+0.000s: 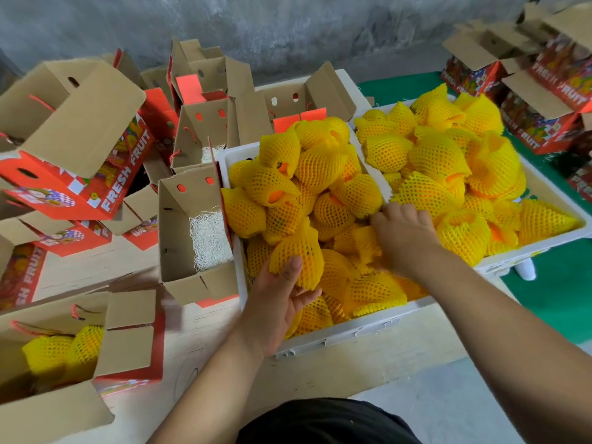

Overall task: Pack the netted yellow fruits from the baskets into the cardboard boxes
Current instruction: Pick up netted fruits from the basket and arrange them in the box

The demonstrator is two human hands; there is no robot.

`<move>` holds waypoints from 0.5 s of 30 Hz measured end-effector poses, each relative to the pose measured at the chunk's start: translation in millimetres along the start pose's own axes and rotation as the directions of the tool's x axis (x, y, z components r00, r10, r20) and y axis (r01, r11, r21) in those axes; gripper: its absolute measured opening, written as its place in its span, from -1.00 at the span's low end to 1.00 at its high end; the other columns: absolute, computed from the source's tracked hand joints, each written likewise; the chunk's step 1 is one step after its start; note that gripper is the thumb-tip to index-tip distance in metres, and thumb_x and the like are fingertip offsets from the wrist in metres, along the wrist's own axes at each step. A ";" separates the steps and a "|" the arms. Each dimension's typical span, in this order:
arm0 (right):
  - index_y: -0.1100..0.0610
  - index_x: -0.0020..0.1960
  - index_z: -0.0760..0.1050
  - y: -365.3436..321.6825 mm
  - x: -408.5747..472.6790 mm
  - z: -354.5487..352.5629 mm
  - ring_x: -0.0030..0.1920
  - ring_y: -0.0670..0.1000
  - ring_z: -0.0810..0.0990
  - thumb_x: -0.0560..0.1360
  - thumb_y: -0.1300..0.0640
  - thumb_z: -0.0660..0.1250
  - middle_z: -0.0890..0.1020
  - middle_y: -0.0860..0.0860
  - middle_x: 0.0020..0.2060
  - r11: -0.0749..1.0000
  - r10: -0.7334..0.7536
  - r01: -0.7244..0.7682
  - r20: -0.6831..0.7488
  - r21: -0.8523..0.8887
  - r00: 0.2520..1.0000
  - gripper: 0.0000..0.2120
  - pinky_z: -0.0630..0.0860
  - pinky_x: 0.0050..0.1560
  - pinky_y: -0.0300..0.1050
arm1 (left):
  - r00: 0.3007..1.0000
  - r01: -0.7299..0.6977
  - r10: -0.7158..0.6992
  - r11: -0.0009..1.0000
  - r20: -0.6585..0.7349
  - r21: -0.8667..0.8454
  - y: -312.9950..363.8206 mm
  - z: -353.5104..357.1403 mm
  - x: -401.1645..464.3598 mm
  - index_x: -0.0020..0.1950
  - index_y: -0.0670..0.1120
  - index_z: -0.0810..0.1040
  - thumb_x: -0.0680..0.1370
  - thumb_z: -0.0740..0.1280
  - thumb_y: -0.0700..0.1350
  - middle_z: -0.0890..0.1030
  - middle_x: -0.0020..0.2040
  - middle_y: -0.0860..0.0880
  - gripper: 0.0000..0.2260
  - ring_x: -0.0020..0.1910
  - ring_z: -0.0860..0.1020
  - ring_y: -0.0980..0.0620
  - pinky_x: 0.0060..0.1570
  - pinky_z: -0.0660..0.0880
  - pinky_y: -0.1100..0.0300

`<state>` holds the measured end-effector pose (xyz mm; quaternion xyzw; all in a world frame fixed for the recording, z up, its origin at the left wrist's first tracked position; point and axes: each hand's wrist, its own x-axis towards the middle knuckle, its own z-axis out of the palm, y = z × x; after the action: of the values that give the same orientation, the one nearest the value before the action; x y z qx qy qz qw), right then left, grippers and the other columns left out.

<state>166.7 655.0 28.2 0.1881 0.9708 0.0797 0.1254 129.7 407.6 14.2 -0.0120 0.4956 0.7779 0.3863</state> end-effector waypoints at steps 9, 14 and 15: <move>-0.29 0.14 0.63 -52.5 -59.5 -45.7 0.07 -0.25 0.67 0.35 -0.34 0.45 0.71 -0.23 0.08 0.104 -0.110 0.139 -0.128 0.985 0.986 -0.62 0.54 -0.02 -0.33 | 0.994 -0.107 0.107 0.994 -0.005 -0.029 23.7 -39.7 -24.4 0.44 0.07 0.47 0.48 0.50 0.05 0.62 0.34 -0.11 -0.45 0.21 0.65 -0.11 0.01 0.65 0.00; -0.15 0.22 0.55 -167.5 -71.4 -50.1 0.08 -0.27 0.66 0.47 -0.07 0.49 0.70 -0.29 0.04 -0.134 -0.081 0.142 -0.154 0.981 0.985 -0.67 0.52 -0.06 -0.45 | 0.966 -0.202 0.217 0.972 -0.140 0.117 43.4 -77.3 -44.1 0.45 0.03 0.39 0.53 0.51 0.01 0.63 0.31 -0.04 -0.46 0.22 0.67 -0.07 0.05 0.66 -0.12; -0.10 0.25 0.48 -186.0 -73.0 -51.2 0.08 -0.20 0.68 0.42 -0.02 0.56 0.71 -0.24 0.02 -0.141 -0.096 0.129 -0.143 0.982 0.985 -0.54 0.56 -0.06 -0.37 | 0.957 -0.215 0.235 0.968 -0.168 0.129 51.3 -90.7 -49.9 0.44 0.00 0.39 0.54 0.51 -0.01 0.63 0.29 -0.07 -0.47 0.20 0.67 -0.09 0.06 0.66 -0.15</move>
<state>154.0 450.9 55.1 0.1332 0.7136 -0.6849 -0.0626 100.2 296.6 27.2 -0.0057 0.5687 0.7841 0.2484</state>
